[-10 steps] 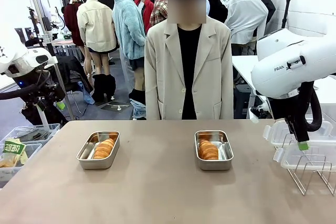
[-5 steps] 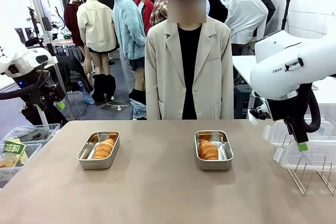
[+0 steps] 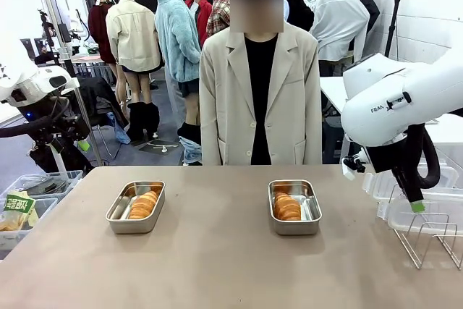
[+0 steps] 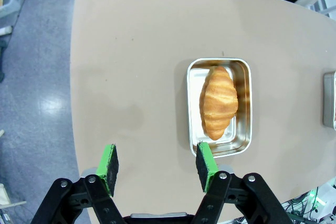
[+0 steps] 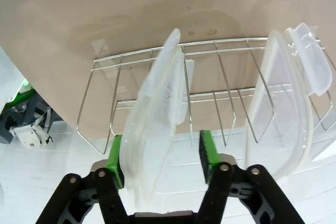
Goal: Place the bread in airtight containers.
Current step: Pick up one Airtight Container lid and hand it to the human, then release when the human grabs the Airtight Container lid.
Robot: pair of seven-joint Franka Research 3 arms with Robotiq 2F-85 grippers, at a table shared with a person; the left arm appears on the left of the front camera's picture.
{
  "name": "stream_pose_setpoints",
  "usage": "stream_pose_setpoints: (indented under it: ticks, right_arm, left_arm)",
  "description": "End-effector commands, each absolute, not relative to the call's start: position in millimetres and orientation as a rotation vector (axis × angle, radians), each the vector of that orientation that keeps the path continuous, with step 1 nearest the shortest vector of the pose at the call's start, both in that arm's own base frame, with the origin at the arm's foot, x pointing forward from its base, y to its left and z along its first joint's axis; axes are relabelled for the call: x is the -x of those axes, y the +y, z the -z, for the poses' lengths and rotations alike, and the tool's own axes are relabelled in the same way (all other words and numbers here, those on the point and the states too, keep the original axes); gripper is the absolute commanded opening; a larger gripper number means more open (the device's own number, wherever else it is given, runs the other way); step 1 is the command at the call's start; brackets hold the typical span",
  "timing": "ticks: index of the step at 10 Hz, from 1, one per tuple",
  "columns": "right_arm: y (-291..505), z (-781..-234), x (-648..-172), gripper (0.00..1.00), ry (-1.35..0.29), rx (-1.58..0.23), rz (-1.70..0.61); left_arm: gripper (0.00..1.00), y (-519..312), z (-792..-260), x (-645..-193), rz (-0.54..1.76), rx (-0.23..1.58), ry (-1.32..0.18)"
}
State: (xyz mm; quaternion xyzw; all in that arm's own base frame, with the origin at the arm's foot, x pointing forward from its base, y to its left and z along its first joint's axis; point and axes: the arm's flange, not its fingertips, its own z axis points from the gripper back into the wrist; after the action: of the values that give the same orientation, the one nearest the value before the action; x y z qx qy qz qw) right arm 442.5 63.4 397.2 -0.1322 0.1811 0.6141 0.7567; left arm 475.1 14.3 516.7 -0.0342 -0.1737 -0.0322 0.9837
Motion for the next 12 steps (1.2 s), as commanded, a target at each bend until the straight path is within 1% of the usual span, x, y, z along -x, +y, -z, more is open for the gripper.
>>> stream_pose_setpoints:
  ticks: [1,2,8,12]
  right_arm:
    - [64,-399,-450,0.11,0.408,0.328,-1.314]
    - [64,-400,-450,0.00,0.401,0.328,-1.309]
    - [69,-416,-438,0.00,0.368,0.350,-1.299]
    - [68,-421,-435,0.00,0.385,0.341,-1.299]
  left_arm:
    - [0.77,15,-519,-474,0.054,0.049,-0.348]
    - [0.77,15,-519,-474,0.054,0.049,-0.348]
    - [0.77,15,-519,-474,0.054,0.049,-0.348]
    - [0.77,15,-519,-474,0.054,0.049,-0.348]
